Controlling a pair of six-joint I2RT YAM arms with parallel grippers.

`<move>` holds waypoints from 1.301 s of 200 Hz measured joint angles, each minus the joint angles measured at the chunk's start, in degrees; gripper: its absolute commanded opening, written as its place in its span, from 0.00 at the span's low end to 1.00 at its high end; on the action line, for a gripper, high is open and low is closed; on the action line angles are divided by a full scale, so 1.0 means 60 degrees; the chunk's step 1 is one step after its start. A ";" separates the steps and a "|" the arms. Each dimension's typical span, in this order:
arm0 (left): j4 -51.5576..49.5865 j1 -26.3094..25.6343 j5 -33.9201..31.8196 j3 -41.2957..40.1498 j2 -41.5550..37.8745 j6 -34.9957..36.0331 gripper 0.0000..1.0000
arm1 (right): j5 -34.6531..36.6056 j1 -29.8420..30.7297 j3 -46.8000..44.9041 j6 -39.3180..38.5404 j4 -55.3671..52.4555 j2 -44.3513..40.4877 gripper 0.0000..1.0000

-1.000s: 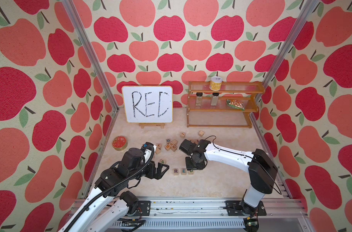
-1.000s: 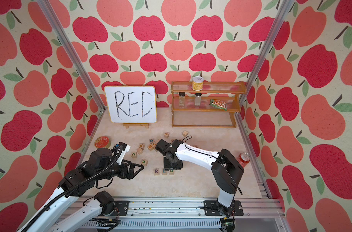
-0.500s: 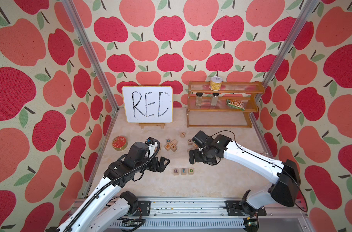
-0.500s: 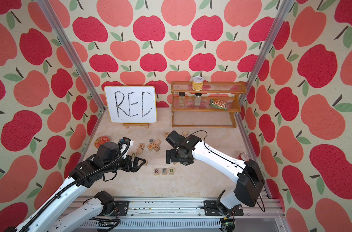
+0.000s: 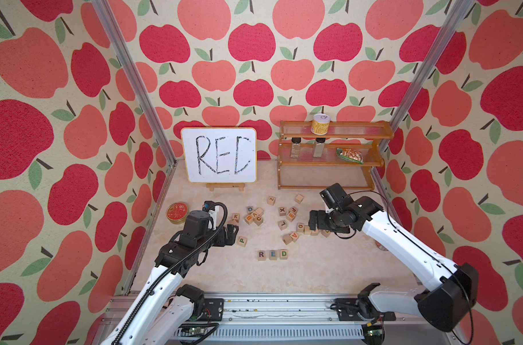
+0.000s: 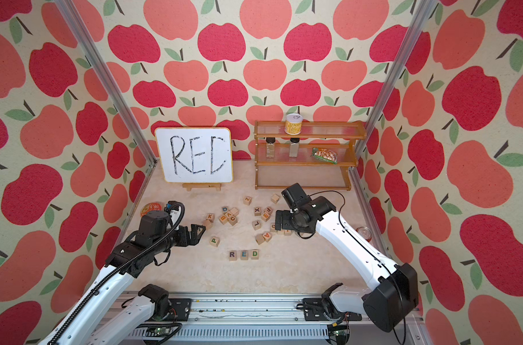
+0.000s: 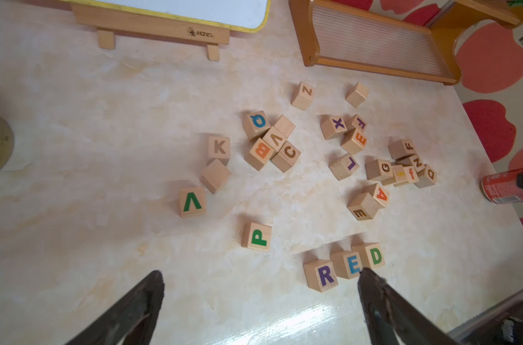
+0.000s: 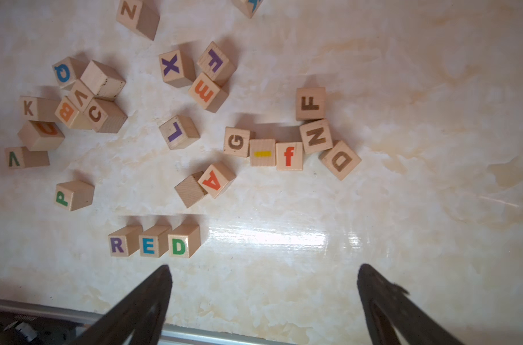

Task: Assemble the uppercase word "red" with letter blocks
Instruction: Reset both arms

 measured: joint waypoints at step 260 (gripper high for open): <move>0.9570 0.5384 0.0025 -0.2036 0.6131 0.1519 0.99 | 0.2262 -0.4466 -0.6342 -0.6040 1.4058 0.1515 0.99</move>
